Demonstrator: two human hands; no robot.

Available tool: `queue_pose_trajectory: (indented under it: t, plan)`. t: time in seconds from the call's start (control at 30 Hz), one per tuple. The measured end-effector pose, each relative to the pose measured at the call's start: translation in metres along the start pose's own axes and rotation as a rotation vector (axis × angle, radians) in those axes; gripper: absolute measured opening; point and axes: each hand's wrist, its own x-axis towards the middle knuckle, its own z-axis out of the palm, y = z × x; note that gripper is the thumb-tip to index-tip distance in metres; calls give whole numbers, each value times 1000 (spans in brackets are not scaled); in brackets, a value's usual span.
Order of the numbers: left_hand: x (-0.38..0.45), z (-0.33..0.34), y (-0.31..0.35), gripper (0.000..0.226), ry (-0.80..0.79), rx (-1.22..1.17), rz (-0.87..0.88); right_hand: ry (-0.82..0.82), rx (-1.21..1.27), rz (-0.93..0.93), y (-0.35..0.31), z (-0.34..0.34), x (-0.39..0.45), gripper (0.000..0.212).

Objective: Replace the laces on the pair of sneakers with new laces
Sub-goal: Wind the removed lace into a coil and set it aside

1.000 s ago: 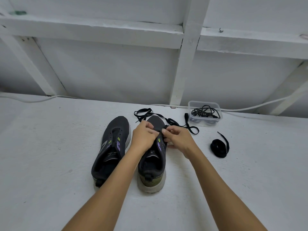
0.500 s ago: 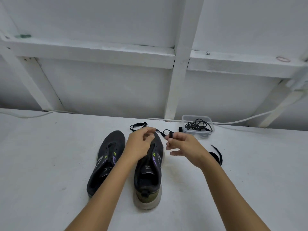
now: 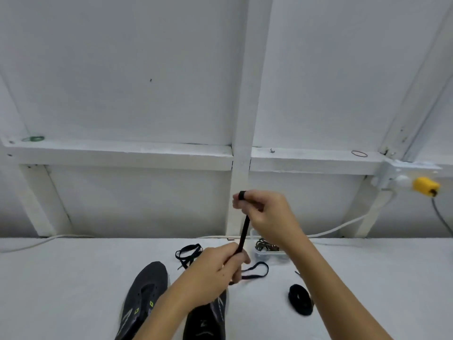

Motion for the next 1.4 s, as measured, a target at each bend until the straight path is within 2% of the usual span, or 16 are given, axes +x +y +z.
queue_pose_trajectory:
  t: [0.1, 0.17, 0.27, 0.37, 0.43, 0.5, 0.57, 0.63, 0.7, 0.77, 0.87, 1.0, 1.07, 1.13, 1.27, 1.4]
  plan:
    - [4, -42, 15, 20, 135, 102, 58, -255, -339, -34, 11, -2, 0, 17]
    - [15, -78, 15, 17, 238, 136, 78, -449, -130, 90, 7, -2, -9, 22]
    - [27, -103, 14, 12, 205, -17, 122, -633, 504, 280, -13, -1, -21, 24]
    - [35, -85, 15, 14, 193, -293, 97, -578, 882, 268, -37, 8, -21, 25]
    - [35, -61, 15, 20, 211, -374, 41, -341, 1015, 243, -44, 15, -12, 22]
    - [28, -43, 11, 25, 194, -159, 17, -117, 957, 148, -42, 14, -1, 21]
    - [17, -36, 11, 26, 131, 96, 50, -4, 580, 23, -35, 6, 8, 18]
    - [6, -44, 21, 25, 136, 207, 91, -32, 100, -44, -25, 0, 8, 23]
    - [1, -64, 33, 24, 206, 273, 114, -181, -131, 0, -18, 0, -2, 36]
    - [2, -89, 39, 21, 253, 262, 115, -352, 13, 140, -22, 3, -17, 60]
    - [8, -101, 41, 18, 260, 94, 134, -489, 669, 346, -47, 7, -34, 82]
    - [9, -60, 29, 26, 270, -241, 45, -279, 1107, 224, -69, 6, -24, 91]
    - [-2, -41, 15, 29, 189, -170, -33, -154, 972, 161, -64, 4, -10, 93]
    - [-16, -36, 10, 25, 85, -46, -40, -132, 588, 113, -53, 6, -5, 99]
    - [-21, -77, 36, 23, 113, 243, 59, -368, 6, 80, -29, 28, -27, 110]
    - [-15, -122, 40, 26, 137, 103, 70, -620, 538, 298, -49, 40, -50, 120]
